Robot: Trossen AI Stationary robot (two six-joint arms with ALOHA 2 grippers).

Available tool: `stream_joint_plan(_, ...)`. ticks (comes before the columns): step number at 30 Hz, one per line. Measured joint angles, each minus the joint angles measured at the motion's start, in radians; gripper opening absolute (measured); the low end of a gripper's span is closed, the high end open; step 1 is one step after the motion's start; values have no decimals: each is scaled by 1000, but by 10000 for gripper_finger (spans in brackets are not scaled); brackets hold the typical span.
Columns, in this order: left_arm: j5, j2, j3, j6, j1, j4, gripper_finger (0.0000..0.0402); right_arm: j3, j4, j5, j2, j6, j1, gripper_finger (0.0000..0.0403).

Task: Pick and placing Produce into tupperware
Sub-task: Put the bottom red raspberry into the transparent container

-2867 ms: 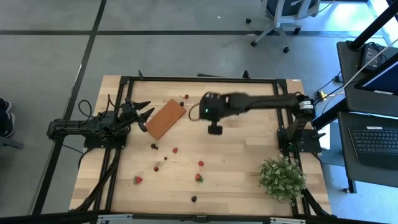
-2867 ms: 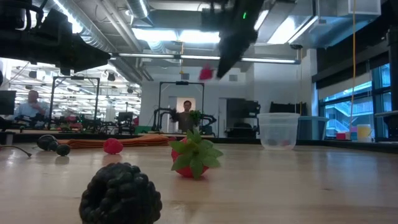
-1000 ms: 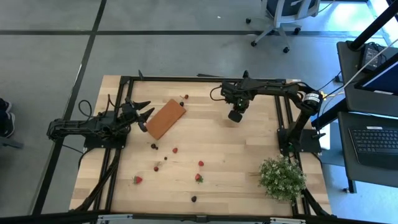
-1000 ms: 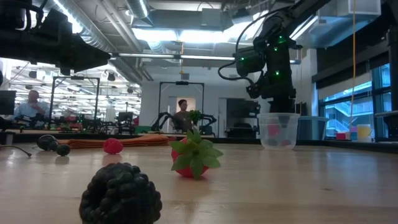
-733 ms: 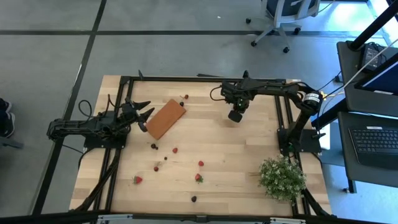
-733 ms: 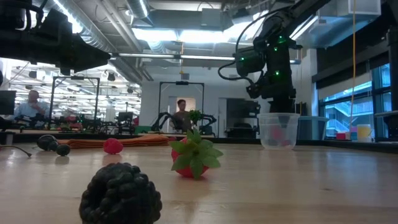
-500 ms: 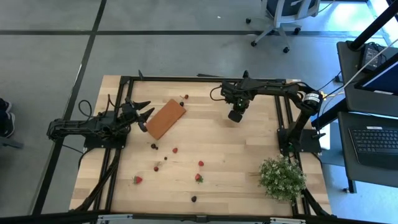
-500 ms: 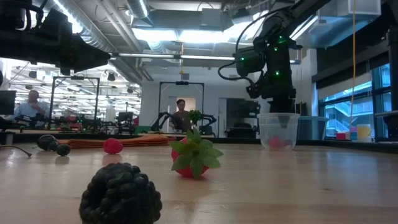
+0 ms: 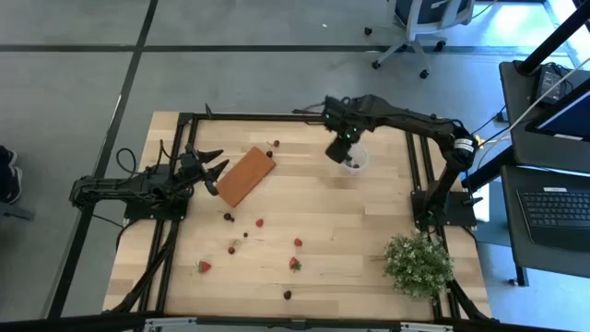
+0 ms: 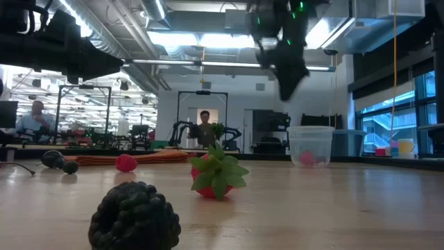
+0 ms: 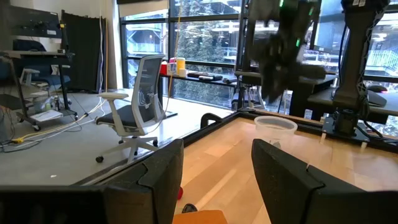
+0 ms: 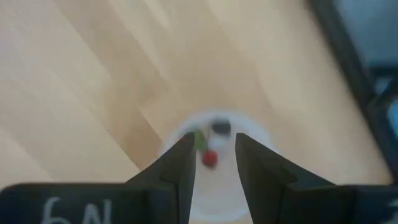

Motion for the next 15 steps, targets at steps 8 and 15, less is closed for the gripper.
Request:
stream_joint_plan(8, 0, 0, 0, 0, 0, 0, 184, 113, 245, -60, -1, -84, 204, 116)
stream_joint_plan(15, 0, 0, 0, 0, 0, 0, 184, -25, 635, -66, 0, -191, 402, 116)
